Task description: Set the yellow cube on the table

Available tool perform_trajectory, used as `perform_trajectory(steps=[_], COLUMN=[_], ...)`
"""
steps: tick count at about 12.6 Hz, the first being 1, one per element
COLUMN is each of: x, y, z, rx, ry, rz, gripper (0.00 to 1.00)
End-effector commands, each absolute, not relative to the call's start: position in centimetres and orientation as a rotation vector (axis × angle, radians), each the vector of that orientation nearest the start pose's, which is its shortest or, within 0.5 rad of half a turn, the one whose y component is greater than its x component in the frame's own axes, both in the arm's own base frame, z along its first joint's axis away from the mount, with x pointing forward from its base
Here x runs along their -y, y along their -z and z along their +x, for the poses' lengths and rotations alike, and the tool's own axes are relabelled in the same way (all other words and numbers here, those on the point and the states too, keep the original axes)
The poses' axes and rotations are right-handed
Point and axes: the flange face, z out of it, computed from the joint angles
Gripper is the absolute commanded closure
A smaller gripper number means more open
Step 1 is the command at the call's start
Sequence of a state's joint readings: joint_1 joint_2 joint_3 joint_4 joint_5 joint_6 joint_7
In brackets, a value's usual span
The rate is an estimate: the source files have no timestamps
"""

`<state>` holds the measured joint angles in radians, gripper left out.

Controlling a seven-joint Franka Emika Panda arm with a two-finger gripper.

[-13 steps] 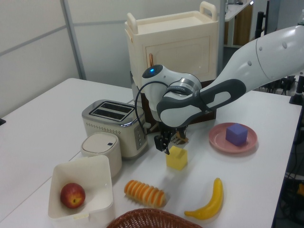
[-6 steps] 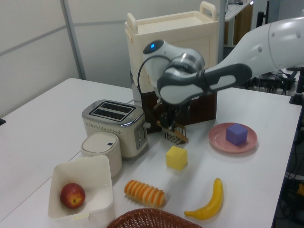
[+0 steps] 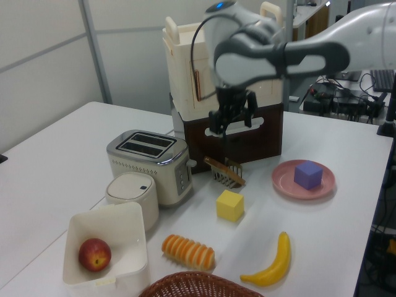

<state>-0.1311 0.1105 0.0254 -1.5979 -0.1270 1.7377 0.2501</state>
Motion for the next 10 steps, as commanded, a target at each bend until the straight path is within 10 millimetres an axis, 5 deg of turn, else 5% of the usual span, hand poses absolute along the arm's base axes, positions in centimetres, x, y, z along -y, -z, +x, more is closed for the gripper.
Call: perform_trajectory(steps=[1, 4, 10], x=[10.1, 11.9, 11.1], y=[-60.0, -61.2, -60.9], z=[55.9, 54.7, 54.9], rx=[-0.386, -0.369, -0.334], ry=[0.04, 0.06, 0.044], rz=[-3.116, -3.075, -3.087], gripper=[0.0, 0.0, 0.0])
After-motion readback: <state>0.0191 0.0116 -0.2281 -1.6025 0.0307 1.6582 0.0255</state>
